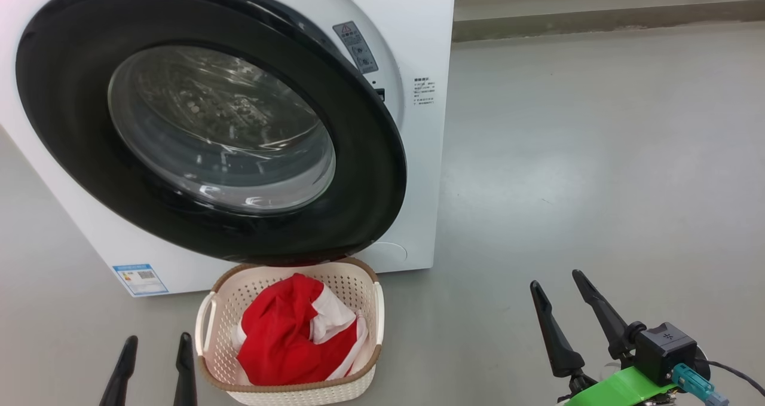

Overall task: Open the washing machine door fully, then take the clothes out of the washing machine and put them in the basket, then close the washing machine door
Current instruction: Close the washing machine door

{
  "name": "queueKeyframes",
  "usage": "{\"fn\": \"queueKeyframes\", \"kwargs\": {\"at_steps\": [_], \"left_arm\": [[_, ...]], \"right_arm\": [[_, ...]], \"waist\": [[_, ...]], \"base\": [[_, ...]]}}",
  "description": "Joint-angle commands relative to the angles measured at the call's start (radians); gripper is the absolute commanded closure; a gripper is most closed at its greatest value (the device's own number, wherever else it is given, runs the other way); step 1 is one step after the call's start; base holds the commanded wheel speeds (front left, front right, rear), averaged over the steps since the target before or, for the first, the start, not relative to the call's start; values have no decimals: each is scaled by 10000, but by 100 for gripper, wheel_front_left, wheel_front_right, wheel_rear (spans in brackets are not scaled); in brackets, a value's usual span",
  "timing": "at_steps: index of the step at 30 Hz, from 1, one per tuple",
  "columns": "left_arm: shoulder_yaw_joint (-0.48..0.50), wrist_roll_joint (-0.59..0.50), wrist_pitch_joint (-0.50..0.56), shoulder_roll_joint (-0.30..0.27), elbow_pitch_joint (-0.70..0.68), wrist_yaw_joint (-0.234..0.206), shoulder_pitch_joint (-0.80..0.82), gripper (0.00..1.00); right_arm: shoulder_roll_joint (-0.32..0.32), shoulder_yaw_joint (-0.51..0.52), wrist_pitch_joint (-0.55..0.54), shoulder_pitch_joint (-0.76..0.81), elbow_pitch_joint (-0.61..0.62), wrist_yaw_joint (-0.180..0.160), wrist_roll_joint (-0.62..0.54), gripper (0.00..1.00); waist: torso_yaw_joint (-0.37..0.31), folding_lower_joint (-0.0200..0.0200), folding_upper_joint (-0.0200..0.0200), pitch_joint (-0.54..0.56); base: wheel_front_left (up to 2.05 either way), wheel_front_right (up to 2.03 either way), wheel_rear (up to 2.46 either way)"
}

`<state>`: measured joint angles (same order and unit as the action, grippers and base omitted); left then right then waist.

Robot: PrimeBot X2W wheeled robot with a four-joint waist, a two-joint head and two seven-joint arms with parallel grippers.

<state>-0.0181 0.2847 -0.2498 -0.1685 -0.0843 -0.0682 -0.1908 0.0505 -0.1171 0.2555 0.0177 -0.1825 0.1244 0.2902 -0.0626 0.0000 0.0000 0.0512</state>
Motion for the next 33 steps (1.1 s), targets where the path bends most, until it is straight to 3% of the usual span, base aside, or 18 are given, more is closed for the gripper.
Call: {"fn": "queueKeyframes", "kwargs": {"at_steps": [1, 16, 17, 18, 19, 20, 21, 33], "left_arm": [[415, -114, -119, -3, -177, 63, 168, 0], [421, -836, -120, 378, 25, 421, 237, 0], [421, -848, -120, 402, 31, 446, 241, 0], [407, -860, -120, 453, 28, 506, 261, 0], [405, -858, -120, 482, 4, 537, 285, 0], [407, -875, -120, 504, -39, 562, 309, 0], [408, -896, -120, 524, -71, 584, 329, 0], [273, -1079, -120, 750, -212, 815, 513, 0]], "right_arm": [[-3, -247, 63, -248, 251, 63, 33, 0], [-3, -320, 63, -314, 196, 63, -56, 0], [-3, -334, 63, -326, 190, 63, -87, 10], [-3, -372, 63, -361, 145, 63, -169, 56], [-3, -385, 63, -386, 115, 63, -188, 67], [-3, -405, 63, -423, 79, 63, -185, 95], [-3, -464, 63, -484, 41, 63, -174, 100], [5, -1652, 63, -2160, -1346, 63, -17, 100]], "waist": [[-2, 0, 0, -9], [114, 0, 0, -100], [137, 0, 0, -111], [210, 0, 0, -132], [260, 0, 0, -144], [309, 0, 0, -159], [357, 0, 0, -179], [1020, 0, 0, -513]], "base": [[0, 0, 0], [0, 0, 0], [0, 0, 0], [0, 0, 0], [0, 0, 0], [0, 0, 0], [0, 0, 0], [0, 0, 0]]}}
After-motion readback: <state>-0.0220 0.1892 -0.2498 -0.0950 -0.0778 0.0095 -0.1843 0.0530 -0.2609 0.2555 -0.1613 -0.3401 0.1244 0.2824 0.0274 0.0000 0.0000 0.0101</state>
